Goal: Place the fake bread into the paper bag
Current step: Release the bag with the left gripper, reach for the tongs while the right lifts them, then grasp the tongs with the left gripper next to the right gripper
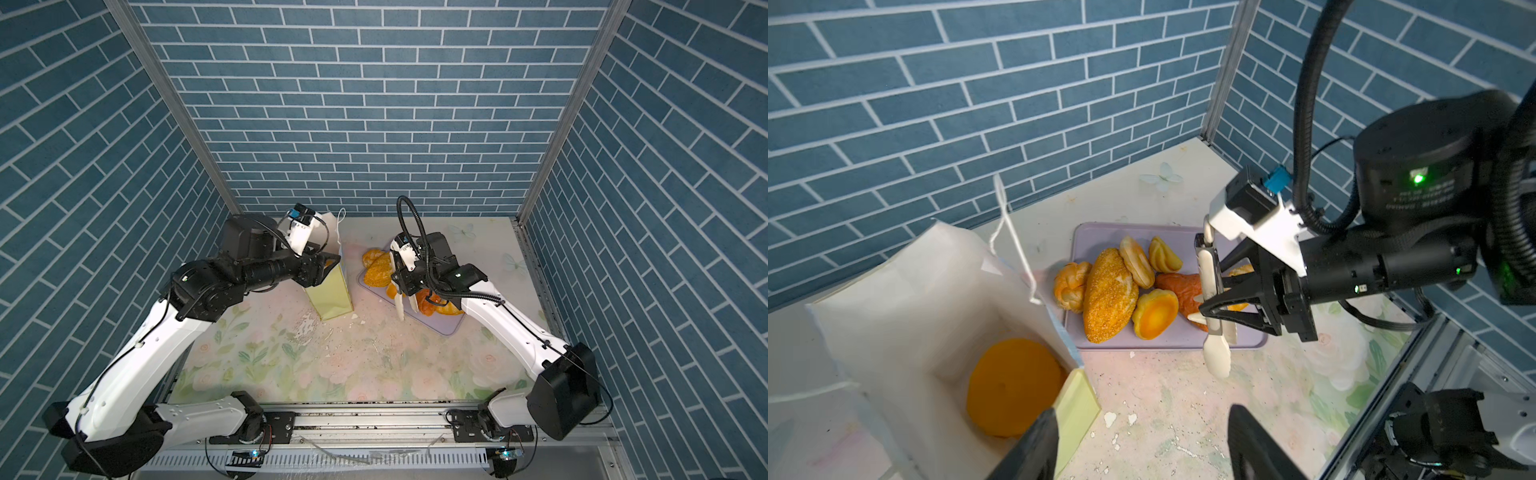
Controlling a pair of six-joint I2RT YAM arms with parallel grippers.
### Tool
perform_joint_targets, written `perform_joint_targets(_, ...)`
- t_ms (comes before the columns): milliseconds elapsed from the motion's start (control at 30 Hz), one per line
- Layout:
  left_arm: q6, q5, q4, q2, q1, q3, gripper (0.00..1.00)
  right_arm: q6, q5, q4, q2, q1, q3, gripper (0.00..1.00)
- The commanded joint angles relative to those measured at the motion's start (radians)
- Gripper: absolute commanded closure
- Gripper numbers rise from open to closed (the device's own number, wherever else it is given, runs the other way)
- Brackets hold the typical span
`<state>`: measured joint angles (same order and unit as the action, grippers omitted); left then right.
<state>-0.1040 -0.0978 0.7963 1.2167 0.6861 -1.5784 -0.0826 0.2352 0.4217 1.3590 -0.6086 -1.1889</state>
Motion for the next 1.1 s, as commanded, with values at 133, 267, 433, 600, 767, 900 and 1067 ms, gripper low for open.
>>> perform_joint_targets(133,0.054,0.127,-0.219,0.081,0.169,0.129,0.33,-0.079,0.074,-0.054,-0.049,0.026,-0.087,0.59)
perform_joint_targets(267,0.027,0.111,-0.361,0.133,0.199,0.217,0.32,-0.109,0.078,-0.057,-0.060,0.027,-0.105,0.59)
perform_joint_targets(433,0.004,0.104,-0.495,0.148,0.199,0.302,0.25,-0.138,0.084,-0.064,-0.070,0.028,-0.117,0.59)
perform_joint_targets(600,0.016,0.040,-0.540,0.171,0.194,0.336,0.21,-0.157,0.122,-0.076,-0.069,0.029,-0.125,0.59)
perform_joint_targets(767,-0.032,-0.059,-0.635,0.170,0.150,0.398,0.18,-0.158,0.136,-0.068,-0.072,0.030,-0.133,0.59)
perform_joint_targets(900,-0.076,-0.136,-0.683,0.170,0.099,0.433,0.18,-0.163,0.155,-0.067,-0.077,0.032,-0.138,0.59)
perform_joint_targets(1067,-0.063,-0.214,-0.687,0.209,0.099,0.413,0.20,-0.181,0.177,-0.074,-0.071,0.032,-0.141,0.59)
